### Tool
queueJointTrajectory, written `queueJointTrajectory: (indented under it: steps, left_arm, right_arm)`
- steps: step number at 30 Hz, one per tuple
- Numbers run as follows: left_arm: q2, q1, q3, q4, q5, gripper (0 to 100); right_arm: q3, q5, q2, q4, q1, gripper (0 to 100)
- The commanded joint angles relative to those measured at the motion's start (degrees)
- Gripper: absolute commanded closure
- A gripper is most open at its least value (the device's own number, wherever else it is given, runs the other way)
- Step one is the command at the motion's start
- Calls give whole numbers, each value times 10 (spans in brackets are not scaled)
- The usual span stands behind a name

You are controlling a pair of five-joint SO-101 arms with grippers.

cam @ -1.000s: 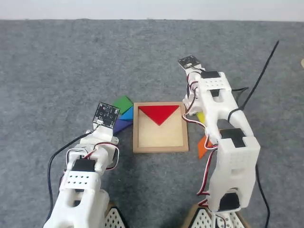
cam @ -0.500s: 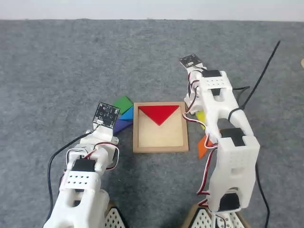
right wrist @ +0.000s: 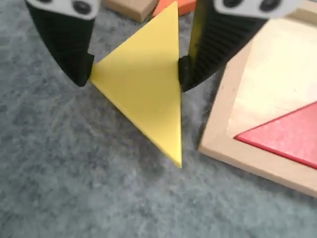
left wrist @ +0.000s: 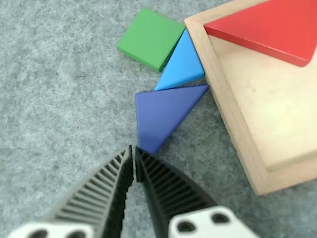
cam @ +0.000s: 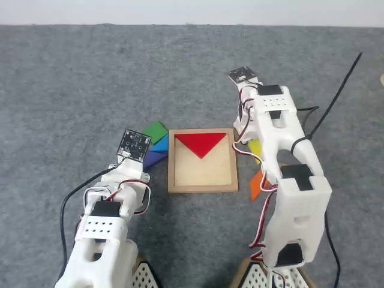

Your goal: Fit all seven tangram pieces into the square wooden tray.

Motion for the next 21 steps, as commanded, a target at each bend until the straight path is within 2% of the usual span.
queueJointTrajectory:
  steps: [1, 9, 13, 17, 21]
  left_arm:
    - [1, 0, -24, -9, 1, 986]
    - [1, 0, -24, -9, 1, 986]
    - [1, 0, -24, -9, 1, 986]
    - [1, 0, -24, -9, 1, 986]
    - [1, 0, -24, -9, 1, 986]
  right_arm:
    - [-10, -24, -55, 7, 2, 797]
    - [-10, -76, -118, 51, -69, 797]
    - [-8, -85, -133, 55, -62, 793]
    - [-7, -39, -133, 59, -6, 734]
    - [18, 11, -118, 70, -7, 651]
